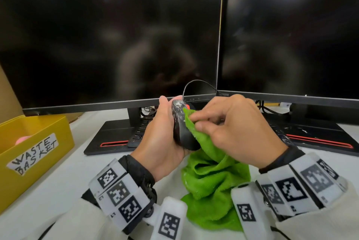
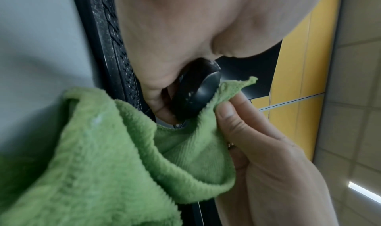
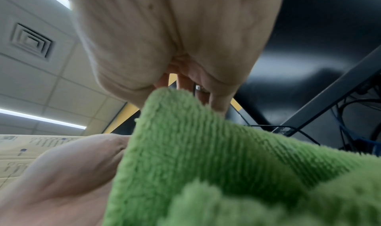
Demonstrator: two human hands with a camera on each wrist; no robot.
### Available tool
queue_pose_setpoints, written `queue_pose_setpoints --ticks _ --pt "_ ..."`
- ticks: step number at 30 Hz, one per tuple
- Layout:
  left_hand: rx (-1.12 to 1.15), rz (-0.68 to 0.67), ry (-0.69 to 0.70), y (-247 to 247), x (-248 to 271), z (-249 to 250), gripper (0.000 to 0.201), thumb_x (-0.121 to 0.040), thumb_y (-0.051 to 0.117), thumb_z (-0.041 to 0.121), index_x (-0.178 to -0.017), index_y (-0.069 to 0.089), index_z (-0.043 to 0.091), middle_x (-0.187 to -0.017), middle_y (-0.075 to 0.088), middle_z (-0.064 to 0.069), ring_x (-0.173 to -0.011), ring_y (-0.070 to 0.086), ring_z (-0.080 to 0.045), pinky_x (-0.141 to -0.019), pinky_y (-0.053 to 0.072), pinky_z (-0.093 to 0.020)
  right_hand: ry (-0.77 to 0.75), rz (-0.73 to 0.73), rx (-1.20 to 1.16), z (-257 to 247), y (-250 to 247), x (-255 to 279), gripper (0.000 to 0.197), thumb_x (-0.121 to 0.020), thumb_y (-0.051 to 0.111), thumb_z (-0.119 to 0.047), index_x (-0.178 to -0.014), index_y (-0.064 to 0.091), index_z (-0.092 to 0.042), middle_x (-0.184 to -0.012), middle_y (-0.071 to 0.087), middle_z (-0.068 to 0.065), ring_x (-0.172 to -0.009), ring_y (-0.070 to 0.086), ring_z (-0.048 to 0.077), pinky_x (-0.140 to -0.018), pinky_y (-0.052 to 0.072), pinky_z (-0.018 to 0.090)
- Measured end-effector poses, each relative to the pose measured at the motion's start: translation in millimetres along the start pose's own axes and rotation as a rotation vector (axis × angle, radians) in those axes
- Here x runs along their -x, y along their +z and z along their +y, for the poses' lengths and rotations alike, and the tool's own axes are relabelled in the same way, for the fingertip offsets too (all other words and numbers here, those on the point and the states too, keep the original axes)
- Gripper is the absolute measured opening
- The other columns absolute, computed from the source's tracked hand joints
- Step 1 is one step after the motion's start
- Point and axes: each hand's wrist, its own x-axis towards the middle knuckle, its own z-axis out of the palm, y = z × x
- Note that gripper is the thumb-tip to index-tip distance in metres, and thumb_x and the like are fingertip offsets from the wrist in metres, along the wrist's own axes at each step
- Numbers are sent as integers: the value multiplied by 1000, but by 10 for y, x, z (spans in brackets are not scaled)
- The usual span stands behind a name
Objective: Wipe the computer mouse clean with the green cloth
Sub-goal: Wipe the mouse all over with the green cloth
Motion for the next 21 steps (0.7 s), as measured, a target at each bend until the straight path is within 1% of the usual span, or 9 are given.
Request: queue_pose_setpoints --ticks 2,6,8,10,12,15,17,19,21 --pt "-7 -18 5 4 -11 -12 70 -105 19 68 -149 50 22 -145 62 -23 -130 65 -38 -106 52 -53 -39 15 19 -23 15 -5 22 -81 79 -18 -95 82 -34 -83 72 -12 -78 66 5 -73 44 7" --pt "-72 22 17 -28 -30 -4 67 -101 22 75 -137 60 33 -127 71 -11 -113 71 -31 -95 56 -45 -63 -163 38 -81 78 36 19 -81 80 -20 -88 82 -38 -85 65 -15 -79 61 4 -69 36 5" --pt "-57 13 9 -8 -11 13 69 -101 20 75 -140 57 33 -138 68 -12 -126 67 -33 -105 53 -51 -16 -141 17 -12 17 15 21 -79 80 -17 -82 82 -38 -81 68 -15 -73 64 5 -67 41 10" --pt "-27 8 19 50 6 2 70 -102 20 73 -144 54 28 -150 60 -16 -137 59 -34 -113 46 -54 20 -17 11 79 -64 -27 21 -78 79 -15 -80 82 -36 -79 71 -14 -74 67 3 -72 51 18" --pt "-39 0 23 115 24 -33 68 -104 20 69 -142 54 24 -140 68 -14 -130 66 -31 -104 54 -46 15 50 20 87 -89 -49 20 -80 79 -16 -85 83 -35 -82 71 -13 -78 68 3 -77 53 20" --pt "-69 -39 14 105 2 -73 68 -102 23 71 -138 58 24 -120 78 -9 -103 79 -25 -83 65 -41 -78 -1 18 -9 -9 -24 22 -84 77 -16 -89 83 -36 -88 69 -15 -84 67 4 -78 49 14" --pt "-77 -46 12 57 -7 -40 70 -101 22 73 -139 59 28 -126 77 -11 -110 77 -28 -93 61 -44 -93 -55 8 -28 10 -4 24 -83 77 -13 -87 83 -36 -87 69 -16 -84 67 4 -78 47 11" --pt "-98 -57 17 41 -2 -22 70 -101 20 73 -141 58 30 -135 72 -12 -124 70 -30 -106 53 -46 -52 -31 -23 24 -37 -16 23 -82 77 -13 -82 83 -35 -82 72 -15 -76 69 4 -73 50 15" --pt "-127 -68 29 54 5 -59 70 -103 19 70 -143 57 28 -135 72 -10 -125 70 -26 -104 54 -44 -1 49 -40 100 -90 -39 18 -81 76 -16 -79 83 -33 -75 74 -12 -70 70 2 -70 54 20"
